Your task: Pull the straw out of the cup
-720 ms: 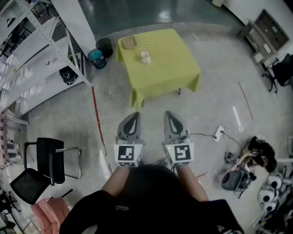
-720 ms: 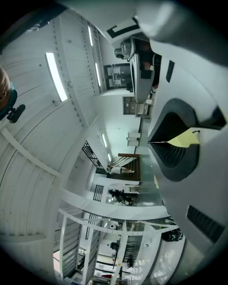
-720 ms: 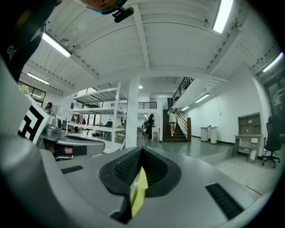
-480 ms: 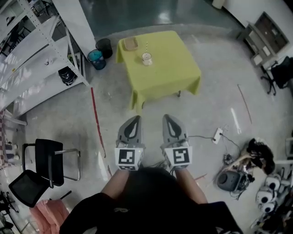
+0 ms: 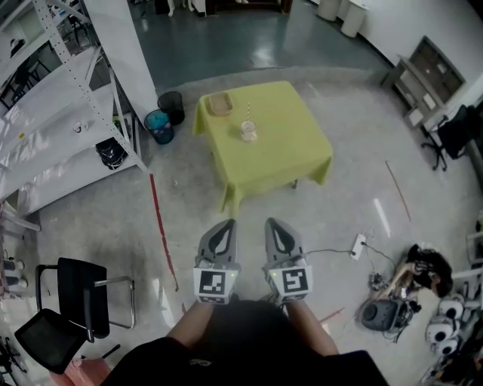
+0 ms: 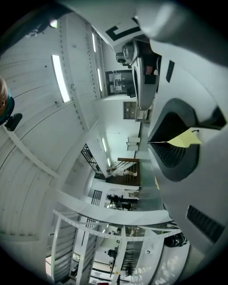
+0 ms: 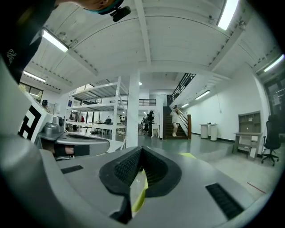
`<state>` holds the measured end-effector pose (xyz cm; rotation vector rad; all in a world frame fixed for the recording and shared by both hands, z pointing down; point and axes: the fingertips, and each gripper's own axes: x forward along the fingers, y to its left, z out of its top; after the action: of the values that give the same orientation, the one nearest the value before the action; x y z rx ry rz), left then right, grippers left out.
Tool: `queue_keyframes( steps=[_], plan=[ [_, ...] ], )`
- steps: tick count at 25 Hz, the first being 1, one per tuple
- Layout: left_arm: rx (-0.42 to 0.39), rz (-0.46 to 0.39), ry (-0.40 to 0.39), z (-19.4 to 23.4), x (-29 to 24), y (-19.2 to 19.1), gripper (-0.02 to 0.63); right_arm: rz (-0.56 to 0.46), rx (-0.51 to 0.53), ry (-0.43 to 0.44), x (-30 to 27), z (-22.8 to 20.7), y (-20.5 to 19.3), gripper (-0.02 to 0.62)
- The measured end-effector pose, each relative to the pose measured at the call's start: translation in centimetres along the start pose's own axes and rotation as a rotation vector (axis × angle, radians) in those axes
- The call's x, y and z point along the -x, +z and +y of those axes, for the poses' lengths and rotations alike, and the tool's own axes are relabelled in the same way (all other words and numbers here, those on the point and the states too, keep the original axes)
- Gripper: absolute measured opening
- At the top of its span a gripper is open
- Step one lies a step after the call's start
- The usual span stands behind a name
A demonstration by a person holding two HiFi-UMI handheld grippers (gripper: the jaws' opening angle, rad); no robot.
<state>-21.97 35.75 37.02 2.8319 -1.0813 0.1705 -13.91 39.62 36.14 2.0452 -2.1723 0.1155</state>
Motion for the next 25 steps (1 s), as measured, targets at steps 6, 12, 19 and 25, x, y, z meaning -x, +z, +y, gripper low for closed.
queue_keyframes(
  steps=[6, 12, 19, 25],
  plan=[
    [0.025, 0.014, -0.058, 3.2, -0.8, -0.1, 0.046, 0.014, -0.006, -0.055, -2.2, 1.7, 0.5, 0.016],
    [0.042, 0.029, -0.095, 3.2, -2.4, -0.8, 0.046, 0.043, -0.006, -0.085, -2.7, 0.4, -0.1, 0.017],
    [0.025, 0.059, -0.079, 3.2, -6.2, -1.0, 0.046, 0.027, -0.029, -0.042, -6.3, -2.4, -0.3, 0.017],
    [-0.012, 0.074, -0.03, 4.8, -11.3, -0.2, 0.046, -0.012, -0.066, 0.015, -11.8, -5.8, 0.3, 0.017]
  ],
)
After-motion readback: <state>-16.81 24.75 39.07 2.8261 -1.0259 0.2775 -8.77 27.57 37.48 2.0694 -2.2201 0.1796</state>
